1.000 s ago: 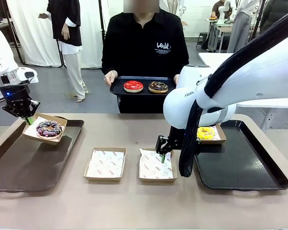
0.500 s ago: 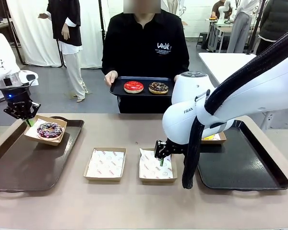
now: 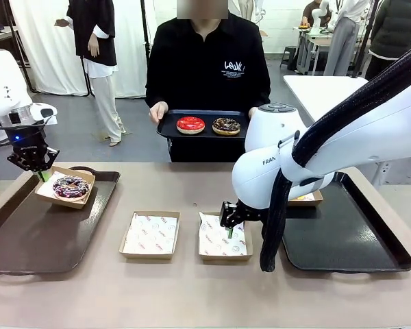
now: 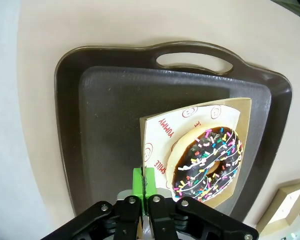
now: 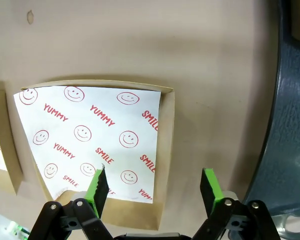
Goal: Individually package the donuts and arrange them on the tray.
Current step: Place the picked Paper togo box on the Handle tray while simultaneously picking up another Paper togo box from the table with the other hand.
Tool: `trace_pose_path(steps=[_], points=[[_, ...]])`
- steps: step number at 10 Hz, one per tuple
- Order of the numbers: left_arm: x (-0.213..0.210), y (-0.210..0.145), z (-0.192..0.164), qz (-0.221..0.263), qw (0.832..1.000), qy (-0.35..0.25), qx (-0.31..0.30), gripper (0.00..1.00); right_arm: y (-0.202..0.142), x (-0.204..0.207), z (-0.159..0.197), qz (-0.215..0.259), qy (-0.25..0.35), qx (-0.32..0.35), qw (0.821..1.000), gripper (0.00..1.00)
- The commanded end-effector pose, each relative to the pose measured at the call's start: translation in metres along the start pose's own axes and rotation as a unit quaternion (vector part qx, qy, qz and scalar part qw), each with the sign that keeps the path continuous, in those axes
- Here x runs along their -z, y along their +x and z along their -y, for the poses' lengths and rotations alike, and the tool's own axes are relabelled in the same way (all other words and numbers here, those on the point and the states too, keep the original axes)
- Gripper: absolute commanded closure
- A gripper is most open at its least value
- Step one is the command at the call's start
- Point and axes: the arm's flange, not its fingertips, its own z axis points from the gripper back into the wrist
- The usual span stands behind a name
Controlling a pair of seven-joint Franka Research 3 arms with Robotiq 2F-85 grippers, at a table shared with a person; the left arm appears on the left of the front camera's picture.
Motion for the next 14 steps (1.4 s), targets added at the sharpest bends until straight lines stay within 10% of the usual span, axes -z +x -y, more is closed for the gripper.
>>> trace_pose_path(steps=[1,7,8,9,10,11,12,13,14], points=[[-0.0044,0.0038,0.0029,-0.003,0.999,0.031,0.008,0.99,-0.0036,0.0079,-0.0047,0.012,-0.008,0.004,1.0,0.05],[-0.002,0.0068,0.0071,0.003,0.999,0.039,0.006,0.99,0.0,0.0088,-0.0012,0.01,0.001,0.006,1.0,0.05],[-0.0022,0.0065,0.0071,0.008,0.999,0.039,0.008,0.99,0.0003,0.0098,-0.0003,0.014,0.007,0.002,1.0,0.46],[-0.0027,0.0066,0.0067,0.01,0.999,0.036,0.01,0.41,0.0012,0.0099,-0.0002,0.011,0.009,0.003,1.0,0.62],[-0.0026,0.0063,0.0064,0.01,0.999,0.035,0.011,0.41,0.0014,0.0099,-0.0001,0.012,0.01,0.004,1.0,1.0],[-0.0024,0.0058,0.006,0.01,0.999,0.034,0.012,0.0,0.0016,0.0101,0.0,0.013,0.011,0.006,1.0,1.0],[-0.0028,0.0054,0.0055,0.009,0.999,0.033,0.013,0.39,0.0018,0.01,-0.0003,0.014,0.011,0.008,1.0,1.0],[-0.0036,0.0049,0.0054,0.01,0.999,0.032,0.013,0.0,0.0022,0.0099,-0.0006,0.016,0.013,0.011,1.0,0.89],[-0.0036,0.0048,0.0053,0.01,0.999,0.03,0.014,0.0,0.0022,0.0099,-0.0008,0.016,0.016,0.013,1.0,0.99]])
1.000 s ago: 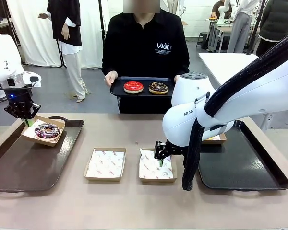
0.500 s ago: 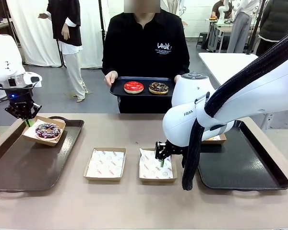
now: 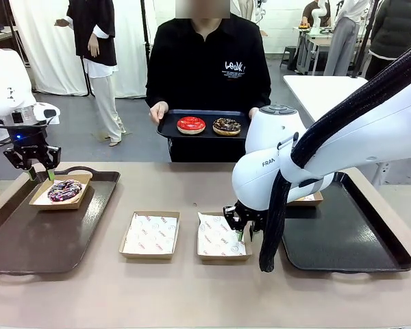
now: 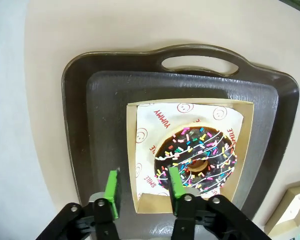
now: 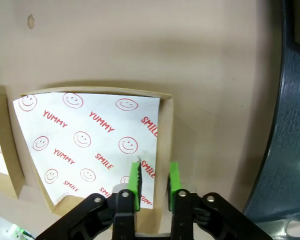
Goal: Individually package the donuts and arrange them on the tray.
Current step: Place the picked Paper togo box on the Handle tray while simultaneously picking up another Paper togo box from the table with the other hand.
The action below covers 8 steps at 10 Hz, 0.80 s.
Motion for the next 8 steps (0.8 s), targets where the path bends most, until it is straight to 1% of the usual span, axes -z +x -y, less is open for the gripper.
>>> trace_pose_path(steps=[1,3,4,5,6,7,8], points=[[-0.002,0.001,0.001,0.006,1.0,0.003,0.0,0.0,-0.001,0.007,-0.001,0.01,0.012,0.015,1.0,1.0],[-0.005,-0.001,0.0,0.007,1.0,-0.007,0.003,0.0,0.0,0.004,-0.001,0.014,0.016,0.022,1.0,1.0],[-0.008,-0.003,0.0,0.001,1.0,-0.022,0.008,0.0,0.0,0.002,-0.001,0.015,0.022,0.024,0.999,1.0],[-0.011,-0.004,-0.002,-0.003,0.999,-0.035,0.012,0.12,0.0,-0.001,0.0,0.018,0.025,0.027,0.999,1.0],[-0.014,-0.006,-0.004,-0.01,0.998,-0.054,0.017,0.03,-0.001,-0.005,0.001,0.021,0.03,0.029,0.999,1.0],[-0.021,-0.012,-0.008,-0.036,0.992,-0.113,0.045,0.0,-0.004,-0.013,0.001,0.011,0.028,0.025,0.999,1.0],[-0.035,-0.021,-0.018,-0.076,0.975,-0.2,0.053,0.0,-0.008,-0.031,0.002,0.015,0.034,0.022,0.999,1.0]])
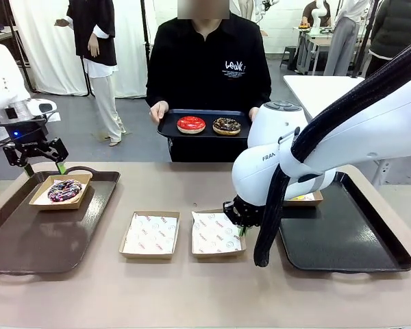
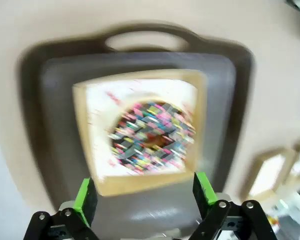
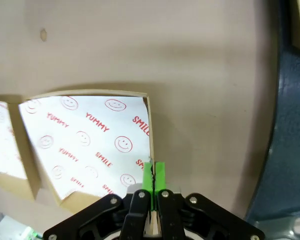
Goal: Individually package the donuts and arrange them on the tray.
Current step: Place the picked Paper togo box on the Handle tray while simultaneously picking up another Paper togo box from the table with the other hand.
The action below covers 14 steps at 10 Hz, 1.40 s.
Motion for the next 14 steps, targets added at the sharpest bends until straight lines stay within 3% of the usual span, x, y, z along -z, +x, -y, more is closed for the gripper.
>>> trace_pose_path(steps=[1,2,5,9,11,14], points=[[-0.037,-0.022,-0.021,-0.059,0.987,-0.146,0.012,0.0,-0.012,-0.039,0.005,0.012,0.02,-0.003,1.0,1.0],[-0.053,-0.039,-0.035,-0.069,0.973,-0.216,0.046,0.0,-0.015,-0.064,0.006,0.02,0.033,-0.013,0.999,1.0],[-0.088,-0.093,-0.091,-0.032,0.921,-0.383,0.066,0.0,-0.005,-0.15,-0.002,0.06,0.019,-0.025,0.998,1.0],[-0.089,-0.143,-0.174,0.039,0.858,-0.512,-0.005,0.0,0.06,-0.22,-0.019,0.056,0.02,-0.024,0.998,1.0],[-0.083,-0.163,-0.192,0.059,0.845,-0.53,-0.047,0.0,0.089,-0.225,-0.029,0.038,0.026,-0.026,0.999,1.0],[-0.081,-0.174,-0.199,0.079,0.846,-0.519,-0.095,0.0,0.135,-0.209,-0.045,0.011,-0.009,-0.005,1.0,1.0]])
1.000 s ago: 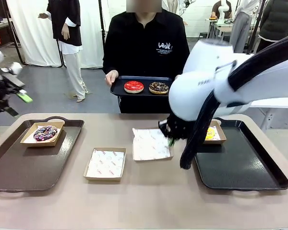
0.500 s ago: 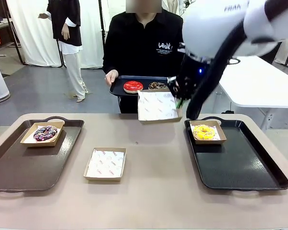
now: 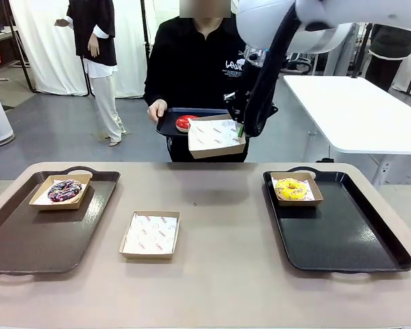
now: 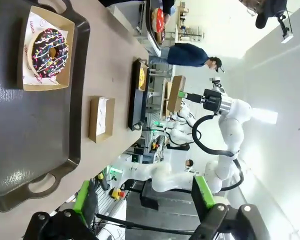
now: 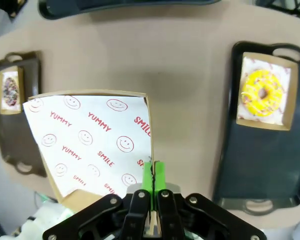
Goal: Individually package the donuts and arrange them on the tray.
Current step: Place the picked Paper togo box on the Handle tray while simultaneously picking up another Paper togo box from the table with the other hand.
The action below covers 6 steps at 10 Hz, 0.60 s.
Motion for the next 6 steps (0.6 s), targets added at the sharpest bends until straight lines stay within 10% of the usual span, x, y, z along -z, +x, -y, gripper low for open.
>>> trace_pose_path(steps=[1,6], points=[[0.01,-0.001,0.008,0.023,1.0,0.007,-0.015,0.0,0.03,0.007,-0.016,-0.019,-0.052,0.027,0.998,1.0],[0.0,0.0,0.0,0.0,1.0,0.0,0.0,0.0,0.066,0.042,-0.025,-0.002,-0.063,0.023,0.998,1.0]])
